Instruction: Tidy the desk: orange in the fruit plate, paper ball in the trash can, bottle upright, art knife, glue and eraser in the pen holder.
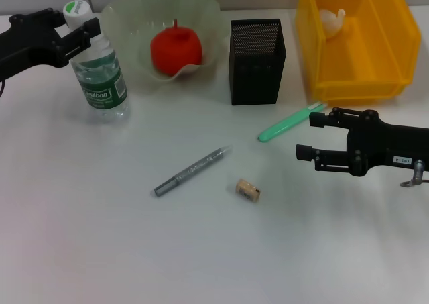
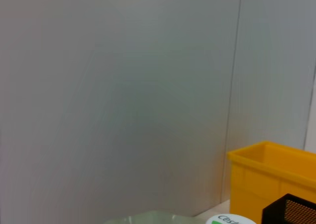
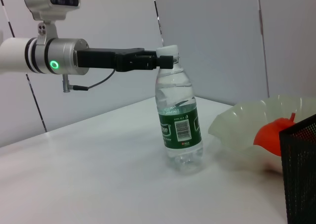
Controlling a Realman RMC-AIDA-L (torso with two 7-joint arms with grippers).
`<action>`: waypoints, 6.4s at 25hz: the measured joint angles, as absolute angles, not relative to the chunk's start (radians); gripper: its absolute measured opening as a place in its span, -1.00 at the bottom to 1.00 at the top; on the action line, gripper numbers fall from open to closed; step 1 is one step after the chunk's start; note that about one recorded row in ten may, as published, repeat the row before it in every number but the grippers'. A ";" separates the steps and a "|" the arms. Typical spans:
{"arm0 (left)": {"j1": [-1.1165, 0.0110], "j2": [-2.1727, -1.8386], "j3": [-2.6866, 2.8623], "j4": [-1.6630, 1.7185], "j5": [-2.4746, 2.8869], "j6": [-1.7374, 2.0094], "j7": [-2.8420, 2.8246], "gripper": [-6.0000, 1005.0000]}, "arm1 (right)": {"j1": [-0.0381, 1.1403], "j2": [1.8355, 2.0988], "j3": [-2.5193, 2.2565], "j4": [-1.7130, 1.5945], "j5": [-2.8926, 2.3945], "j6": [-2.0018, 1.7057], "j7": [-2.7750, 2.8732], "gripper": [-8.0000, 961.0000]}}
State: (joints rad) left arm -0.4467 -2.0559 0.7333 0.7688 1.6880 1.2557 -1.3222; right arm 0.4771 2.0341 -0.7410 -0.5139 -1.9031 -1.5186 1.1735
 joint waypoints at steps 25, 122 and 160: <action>-0.452 -2.060 0.733 0.738 1.667 1.177 -1.284 -0.10 | 0.486 2.034 -0.739 -0.516 -1.902 -1.519 1.179 0.59; -0.414 -2.063 0.798 0.489 1.812 1.569 -1.025 0.67 | 0.807 1.972 -0.821 -0.970 -2.308 -1.832 1.878 0.58; -0.413 -2.063 0.756 0.491 1.768 1.569 -1.029 0.67 | 1.051 2.080 -1.350 -0.781 -2.714 -1.366 1.782 0.57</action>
State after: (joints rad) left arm -0.4133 -2.0633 0.7559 0.4908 1.7678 1.5692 -1.0295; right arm 1.0515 2.0802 -1.3504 -0.7805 -2.7138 -1.3657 1.7823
